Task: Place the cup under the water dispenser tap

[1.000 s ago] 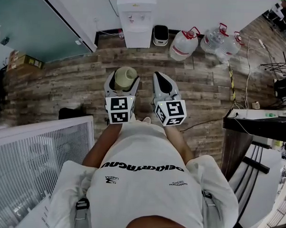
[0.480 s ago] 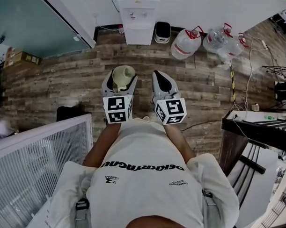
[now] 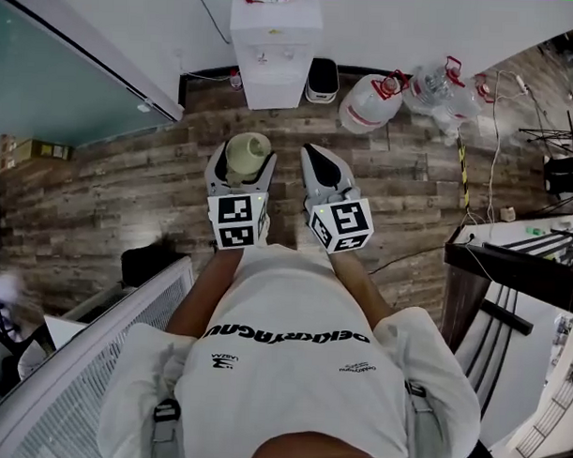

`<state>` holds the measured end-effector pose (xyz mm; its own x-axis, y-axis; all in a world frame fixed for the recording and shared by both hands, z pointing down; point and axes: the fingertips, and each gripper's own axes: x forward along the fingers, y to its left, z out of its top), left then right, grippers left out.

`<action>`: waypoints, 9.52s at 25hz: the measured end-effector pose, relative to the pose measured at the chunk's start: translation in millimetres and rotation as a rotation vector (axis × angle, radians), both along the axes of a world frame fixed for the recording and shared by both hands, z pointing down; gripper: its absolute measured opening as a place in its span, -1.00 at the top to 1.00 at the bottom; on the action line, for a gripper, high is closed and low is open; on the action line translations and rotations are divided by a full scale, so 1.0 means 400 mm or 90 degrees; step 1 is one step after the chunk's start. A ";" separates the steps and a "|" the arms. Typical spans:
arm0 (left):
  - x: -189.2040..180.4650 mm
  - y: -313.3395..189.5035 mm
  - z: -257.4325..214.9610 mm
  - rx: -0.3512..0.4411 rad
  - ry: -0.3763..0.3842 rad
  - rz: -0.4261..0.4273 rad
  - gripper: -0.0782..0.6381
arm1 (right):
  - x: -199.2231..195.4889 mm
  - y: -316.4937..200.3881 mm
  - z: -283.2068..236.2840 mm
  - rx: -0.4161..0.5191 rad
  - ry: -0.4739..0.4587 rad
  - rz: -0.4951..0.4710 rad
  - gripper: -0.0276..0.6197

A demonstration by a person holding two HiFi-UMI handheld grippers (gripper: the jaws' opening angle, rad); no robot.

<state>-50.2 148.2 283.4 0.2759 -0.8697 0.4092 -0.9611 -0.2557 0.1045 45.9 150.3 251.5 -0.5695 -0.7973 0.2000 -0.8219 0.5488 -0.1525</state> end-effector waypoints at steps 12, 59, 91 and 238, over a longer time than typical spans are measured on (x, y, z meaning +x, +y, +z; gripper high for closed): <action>-0.143 -0.312 0.015 0.002 -0.022 0.076 -0.27 | -0.152 -0.317 0.003 -0.018 0.025 0.067 0.93; -0.073 -0.779 0.566 -0.100 -0.029 -0.018 -0.27 | -0.065 -0.797 0.557 -0.132 -0.001 0.102 0.92; -0.048 -0.994 1.026 -0.088 -0.091 0.027 -0.27 | -0.015 -0.765 0.888 -0.171 0.024 0.117 0.92; -0.015 -0.574 -0.167 0.097 0.056 0.028 0.79 | -0.082 -0.561 -0.103 -0.005 -0.020 0.037 0.92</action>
